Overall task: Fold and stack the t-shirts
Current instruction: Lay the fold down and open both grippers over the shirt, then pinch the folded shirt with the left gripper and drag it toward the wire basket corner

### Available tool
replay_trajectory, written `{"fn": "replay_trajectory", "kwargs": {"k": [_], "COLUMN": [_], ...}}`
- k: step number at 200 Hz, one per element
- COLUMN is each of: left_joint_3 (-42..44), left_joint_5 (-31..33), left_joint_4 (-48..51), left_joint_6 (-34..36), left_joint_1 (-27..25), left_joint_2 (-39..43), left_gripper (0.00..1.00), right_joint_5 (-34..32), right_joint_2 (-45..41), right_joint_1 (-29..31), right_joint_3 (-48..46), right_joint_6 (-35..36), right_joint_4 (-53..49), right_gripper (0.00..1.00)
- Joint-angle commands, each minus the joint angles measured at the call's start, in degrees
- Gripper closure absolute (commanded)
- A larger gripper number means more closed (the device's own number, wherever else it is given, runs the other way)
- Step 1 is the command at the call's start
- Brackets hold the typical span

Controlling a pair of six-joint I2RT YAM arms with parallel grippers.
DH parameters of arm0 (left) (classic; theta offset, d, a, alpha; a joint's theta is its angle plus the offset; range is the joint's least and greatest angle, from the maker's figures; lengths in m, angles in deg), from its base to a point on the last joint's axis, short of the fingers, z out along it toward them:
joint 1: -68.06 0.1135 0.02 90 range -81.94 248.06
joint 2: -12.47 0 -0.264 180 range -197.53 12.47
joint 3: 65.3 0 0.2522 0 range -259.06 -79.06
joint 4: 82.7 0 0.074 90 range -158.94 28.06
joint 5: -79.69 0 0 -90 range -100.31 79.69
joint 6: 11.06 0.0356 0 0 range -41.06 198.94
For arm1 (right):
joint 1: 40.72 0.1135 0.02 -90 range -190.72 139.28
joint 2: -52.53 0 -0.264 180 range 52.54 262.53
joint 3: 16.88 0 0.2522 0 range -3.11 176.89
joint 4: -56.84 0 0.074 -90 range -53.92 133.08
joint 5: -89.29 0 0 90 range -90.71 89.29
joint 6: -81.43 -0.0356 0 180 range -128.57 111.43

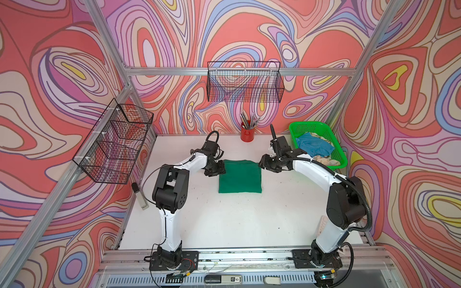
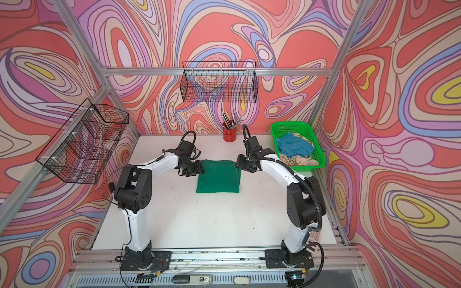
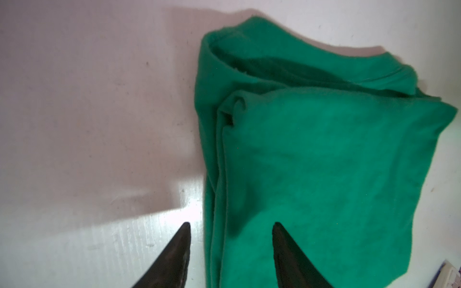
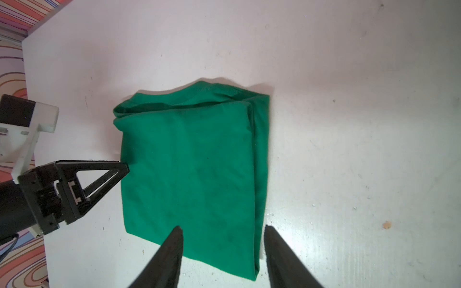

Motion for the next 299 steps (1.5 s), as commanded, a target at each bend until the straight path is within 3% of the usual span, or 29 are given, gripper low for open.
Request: {"fn": "replay_trajectory", "kwargs": {"k": [1,66,125,158,188,242,299], "left_joint_3": [0.86,0.2,0.97,-1.8,-2.64,-5.1,-13.45], "left_joint_5": [-1.3,1.0,1.85,4.99,8.49,22.8,36.06], "left_joint_4": [0.03,1.34,0.31,4.16,8.24,16.27,20.31], "left_joint_6": [-2.01,-2.79,-3.51,-0.47,3.07,10.64,16.68], "left_joint_1": [-0.4,-2.1,-2.24,-1.94,1.4,11.62,20.39], "left_joint_2": [-1.81,-5.19,-6.13,-5.12,-2.2,2.31,-3.19], "left_gripper": [0.5,0.65,1.0,1.0,1.0,1.0,1.0], "right_joint_5": [-0.63,-0.9,-0.64,-0.87,-0.59,0.99,2.18], "right_joint_2": [-2.99,-4.64,-5.87,-7.14,-8.65,-10.22,-8.08], "right_joint_1": [-0.2,-0.2,-0.21,-0.2,-0.21,-0.2,-0.21], "right_joint_3": [-0.89,-1.7,-3.03,-3.2,-3.82,-5.46,-1.91], "right_joint_6": [-0.83,-1.03,-1.16,-0.86,-0.75,-0.57,0.95], "right_joint_4": [-0.65,-0.42,-0.03,-0.81,-1.35,-2.3,-7.14], "right_gripper": [0.45,0.44,0.44,0.44,0.44,0.44,0.44]}}
